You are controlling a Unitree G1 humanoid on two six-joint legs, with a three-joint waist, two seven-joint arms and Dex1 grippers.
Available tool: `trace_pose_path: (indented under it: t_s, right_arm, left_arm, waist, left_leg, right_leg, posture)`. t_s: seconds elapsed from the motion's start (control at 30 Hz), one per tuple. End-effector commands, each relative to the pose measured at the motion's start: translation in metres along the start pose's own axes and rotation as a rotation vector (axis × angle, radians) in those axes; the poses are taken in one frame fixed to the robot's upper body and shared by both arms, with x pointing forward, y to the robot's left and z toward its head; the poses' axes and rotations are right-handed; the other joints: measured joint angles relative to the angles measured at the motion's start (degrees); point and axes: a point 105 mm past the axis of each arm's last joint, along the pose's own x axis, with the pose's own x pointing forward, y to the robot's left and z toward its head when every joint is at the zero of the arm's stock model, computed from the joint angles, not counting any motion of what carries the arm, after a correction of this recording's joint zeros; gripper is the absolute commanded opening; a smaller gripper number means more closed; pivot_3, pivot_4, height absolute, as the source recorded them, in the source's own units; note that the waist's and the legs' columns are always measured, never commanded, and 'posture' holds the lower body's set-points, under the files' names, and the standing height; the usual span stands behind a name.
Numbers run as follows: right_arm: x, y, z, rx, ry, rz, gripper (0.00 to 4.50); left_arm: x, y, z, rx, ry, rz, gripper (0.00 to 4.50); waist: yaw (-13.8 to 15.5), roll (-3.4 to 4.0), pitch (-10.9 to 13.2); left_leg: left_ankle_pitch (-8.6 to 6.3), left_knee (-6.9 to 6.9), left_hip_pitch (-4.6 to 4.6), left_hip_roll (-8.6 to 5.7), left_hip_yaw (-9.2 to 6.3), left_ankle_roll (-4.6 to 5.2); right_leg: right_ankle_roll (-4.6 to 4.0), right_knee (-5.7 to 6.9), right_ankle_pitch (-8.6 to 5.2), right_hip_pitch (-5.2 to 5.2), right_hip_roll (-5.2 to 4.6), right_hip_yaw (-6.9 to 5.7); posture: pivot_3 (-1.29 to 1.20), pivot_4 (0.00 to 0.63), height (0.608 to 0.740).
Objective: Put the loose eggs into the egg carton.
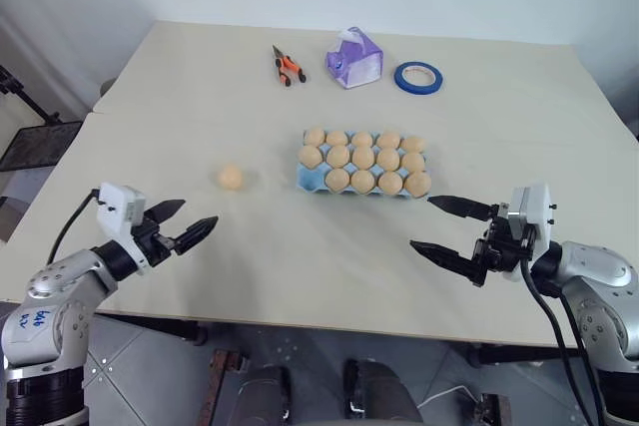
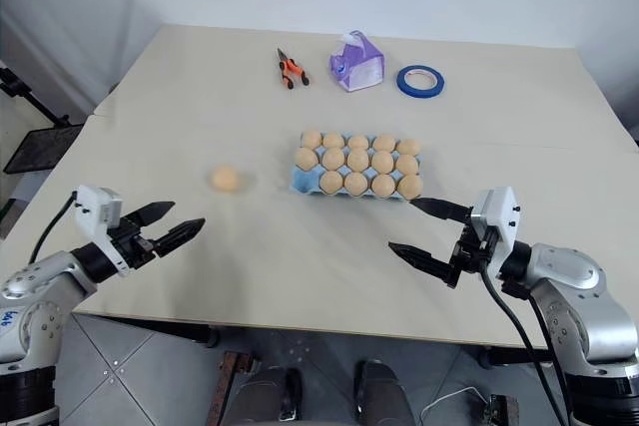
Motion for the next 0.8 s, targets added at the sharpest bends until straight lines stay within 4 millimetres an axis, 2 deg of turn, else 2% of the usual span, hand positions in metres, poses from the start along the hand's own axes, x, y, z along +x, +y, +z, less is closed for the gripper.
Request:
trace_pose_path:
  t_s: [0.03, 0.13, 0.23, 0.37, 0.57, 0.77, 0.8]
  right_arm:
    - [-0.002, -0.001, 0.006, -0.030, -0.014, 0.001, 4.50]
    - [-0.002, -0.001, 0.005, -0.029, -0.011, 0.001, 4.50]
    - [-0.003, -0.002, 0.005, -0.029, -0.008, -0.001, 4.50]
    - [-0.001, -0.001, 0.004, -0.027, -0.001, -0.002, 4.50]
    - [0.001, -0.002, 0.006, -0.034, 0.000, -0.008, 4.50]
    - [-0.002, -0.001, 0.006, -0.036, 0.011, -0.027, 4.50]
    - [-0.003, -0.001, 0.006, -0.035, 0.013, -0.031, 4.50]
  left_arm:
    - [-0.006, 0.003, 0.009, 0.034, -0.037, 0.014, 4.45]
    - [-0.002, 0.008, 0.014, 0.048, -0.056, 0.037, 4.45]
    - [0.011, 0.019, 0.021, 0.045, -0.072, 0.089, 4.45]
    - [0.044, 0.027, 0.023, 0.046, -0.031, 0.104, 4.45]
    - [0.090, 0.021, 0.019, 0.083, 0.056, 0.013, 4.45]
    - [0.113, 0.027, 0.007, 0.111, 0.122, 0.003, 4.45]
    - [0.115, 0.030, 0.004, 0.124, 0.143, 0.018, 4.27]
  waist:
    - [-0.02, 0.00, 0.00]
    - [-0.01, 0.00, 0.00]
    - [0.15, 0.00, 0.00]
    - [0.20, 0.00, 0.00]
    - [0.08, 0.00, 0.00]
    - [0.13, -0.01, 0.00]
    - [0.17, -0.01, 0.00]
  left_leg:
    - [-0.01, -0.02, 0.00, 0.00, 0.00, 0.00]
    - [-0.02, -0.07, -0.02, 0.00, 0.00, 0.01]
    - [-0.02, -0.07, -0.02, 0.00, -0.01, 0.00]
    - [-0.01, 0.00, -0.04, -0.01, 0.00, 0.02]
    - [0.14, 0.01, -0.08, -0.03, 0.05, 0.32]
    - [0.02, 0.12, -0.09, 0.10, 0.25, 0.28]
    - [0.01, 0.15, -0.09, 0.10, 0.25, 0.29]
  right_leg:
    - [0.00, -0.03, 0.00, 0.00, 0.00, 0.00]
    - [0.00, -0.11, 0.00, 0.00, 0.00, -0.02]
    - [0.01, -0.11, 0.00, 0.01, 0.00, -0.06]
    - [0.06, -0.10, 0.04, 0.03, 0.00, -0.07]
    - [0.16, -0.09, 0.09, 0.01, 0.01, -0.14]
    - [0.16, 0.06, 0.09, -0.09, -0.01, -0.69]
    - [0.16, 0.07, 0.09, -0.09, -0.02, -0.75]
  posture:
    - [0.00, 0.150, 0.740]
    - [0.00, 0.150, 0.740]
    - [0.00, 0.150, 0.740]
    - [0.00, 0.150, 0.740]
    - [0.00, 0.150, 0.740]
    - [0.00, 0.150, 0.740]
    - [0.00, 0.150, 0.740]
